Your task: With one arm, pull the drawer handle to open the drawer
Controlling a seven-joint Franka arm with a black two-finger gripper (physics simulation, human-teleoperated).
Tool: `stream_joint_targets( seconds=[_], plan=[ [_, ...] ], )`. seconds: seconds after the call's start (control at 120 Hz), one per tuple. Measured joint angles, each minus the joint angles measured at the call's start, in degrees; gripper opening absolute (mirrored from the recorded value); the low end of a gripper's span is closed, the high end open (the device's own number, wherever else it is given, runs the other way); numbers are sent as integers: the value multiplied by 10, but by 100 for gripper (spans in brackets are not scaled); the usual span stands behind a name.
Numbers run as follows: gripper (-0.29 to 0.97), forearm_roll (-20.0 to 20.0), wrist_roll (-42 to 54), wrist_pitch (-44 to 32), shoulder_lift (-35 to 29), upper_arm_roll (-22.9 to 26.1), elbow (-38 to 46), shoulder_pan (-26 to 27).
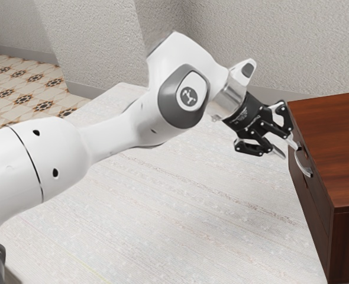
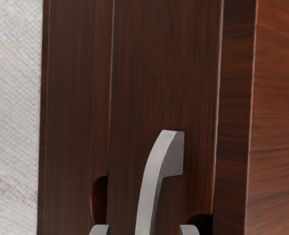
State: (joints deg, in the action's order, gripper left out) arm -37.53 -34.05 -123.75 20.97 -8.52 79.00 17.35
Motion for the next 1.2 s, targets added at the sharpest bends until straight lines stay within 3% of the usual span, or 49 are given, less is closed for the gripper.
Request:
stream_joint_targets(
  seconds=[0.533, 1.2],
  plan=[
    [9, -3, 0, -9, 10, 1, 5, 5],
    [-1, -3, 3, -9, 12, 1, 7, 11]
  ],
)
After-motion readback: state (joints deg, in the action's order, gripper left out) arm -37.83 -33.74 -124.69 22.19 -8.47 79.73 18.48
